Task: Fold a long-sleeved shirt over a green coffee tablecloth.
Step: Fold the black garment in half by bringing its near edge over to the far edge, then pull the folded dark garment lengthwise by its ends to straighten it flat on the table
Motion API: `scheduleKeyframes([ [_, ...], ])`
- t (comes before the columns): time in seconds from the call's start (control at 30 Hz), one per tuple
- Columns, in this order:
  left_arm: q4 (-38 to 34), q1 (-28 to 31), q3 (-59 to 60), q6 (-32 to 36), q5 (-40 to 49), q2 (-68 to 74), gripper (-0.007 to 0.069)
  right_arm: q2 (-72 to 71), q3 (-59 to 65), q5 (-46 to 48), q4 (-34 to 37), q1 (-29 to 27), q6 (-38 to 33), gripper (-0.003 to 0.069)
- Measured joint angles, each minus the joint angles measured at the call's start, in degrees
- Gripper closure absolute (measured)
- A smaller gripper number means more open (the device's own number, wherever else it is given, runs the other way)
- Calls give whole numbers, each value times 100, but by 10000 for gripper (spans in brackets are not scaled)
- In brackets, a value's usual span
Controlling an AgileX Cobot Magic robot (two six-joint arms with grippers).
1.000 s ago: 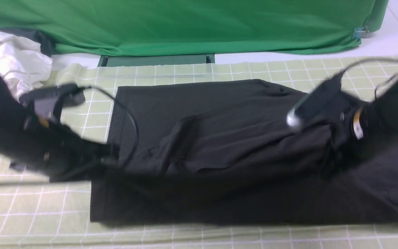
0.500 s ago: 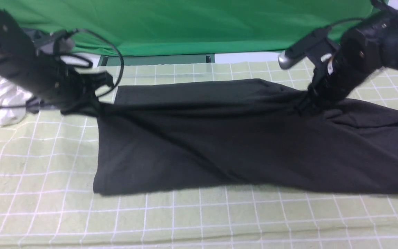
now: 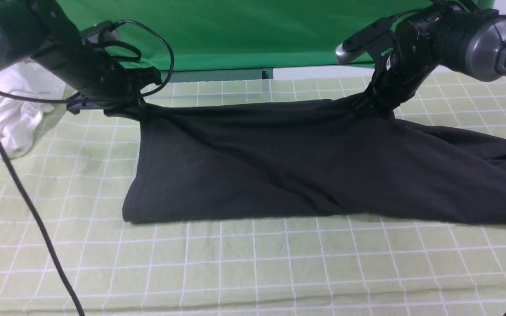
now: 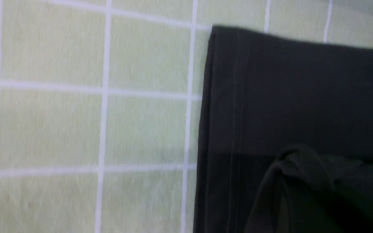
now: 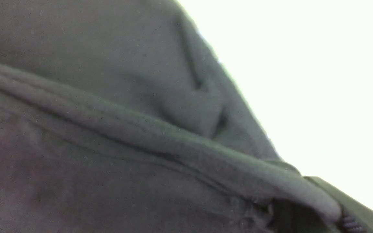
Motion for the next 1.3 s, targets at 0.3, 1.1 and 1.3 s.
scheduleKeyframes([
  [0.3, -6, 0, -601, -68, -173, 559, 597, 367, -238, -156, 67, -144, 24, 642],
  [1.1, 282, 17, -1234, -254, 303, 732, 204, 75, -498, -514, -440, -144, -118, 189],
  [1.3, 247, 21, -2484, -254, 1234, 545, 20, -648, -1327, 956, -805, -170, -255, 243],
])
